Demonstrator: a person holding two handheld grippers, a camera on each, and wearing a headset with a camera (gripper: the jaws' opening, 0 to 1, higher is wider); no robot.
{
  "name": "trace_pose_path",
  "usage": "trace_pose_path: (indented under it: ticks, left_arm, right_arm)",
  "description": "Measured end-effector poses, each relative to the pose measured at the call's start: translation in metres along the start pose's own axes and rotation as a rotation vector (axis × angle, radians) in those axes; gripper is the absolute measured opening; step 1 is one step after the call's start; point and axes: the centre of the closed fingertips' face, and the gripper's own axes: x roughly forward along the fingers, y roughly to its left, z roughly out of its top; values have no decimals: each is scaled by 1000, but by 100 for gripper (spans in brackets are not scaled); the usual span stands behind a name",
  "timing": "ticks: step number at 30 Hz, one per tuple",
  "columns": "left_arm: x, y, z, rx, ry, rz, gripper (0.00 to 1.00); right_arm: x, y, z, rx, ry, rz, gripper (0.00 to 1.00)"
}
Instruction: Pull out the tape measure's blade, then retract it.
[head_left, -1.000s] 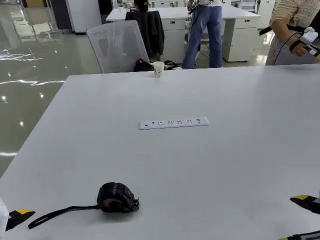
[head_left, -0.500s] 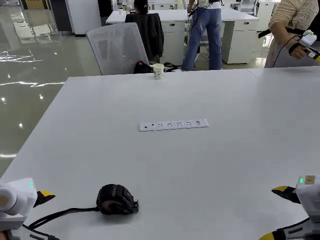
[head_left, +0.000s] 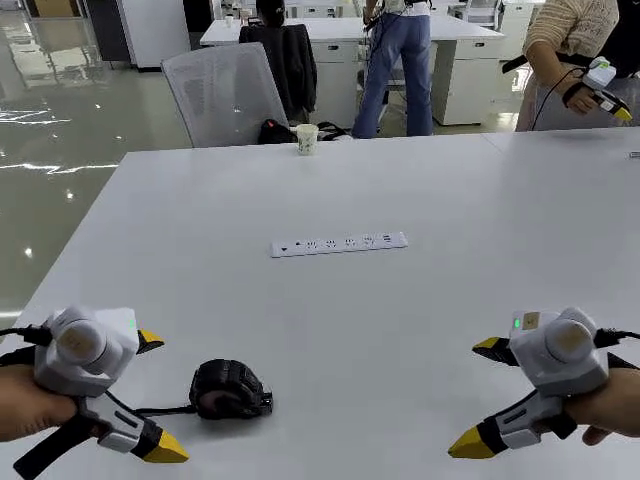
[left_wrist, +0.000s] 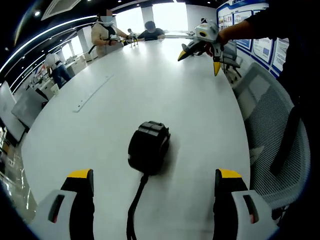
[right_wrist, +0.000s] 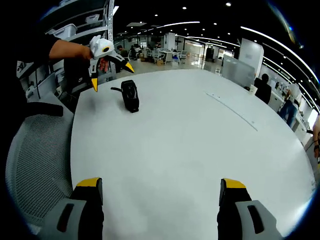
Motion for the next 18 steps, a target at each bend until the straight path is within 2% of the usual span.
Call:
trace_pose_path:
  ticks: [3, 6, 7, 11, 14, 16, 18]
  left_arm:
    - [9, 3, 2, 49, 44, -18, 93]
    - [19, 6, 10, 84, 50, -19, 91]
    - [24, 10, 13, 102, 51, -15, 91]
    - [36, 10, 23, 126, 45, -42, 84]
    - [48, 11, 19, 116, 76, -57, 79]
    - [56, 15, 12, 104, 122, -45, 68]
    - [63, 18, 10, 118, 144, -26, 66]
  right_arm:
    - [13, 5, 11, -15, 0, 20, 97]
    - [25, 10, 19, -23, 11, 51, 96]
    - [30, 12, 23, -33, 14, 61, 96]
    - [44, 17, 37, -66, 16, 88, 95]
    - [54, 20, 45, -78, 21, 107, 93]
    - [60, 21, 50, -79, 19, 116, 93]
    - [65, 24, 56, -84, 21, 128, 92]
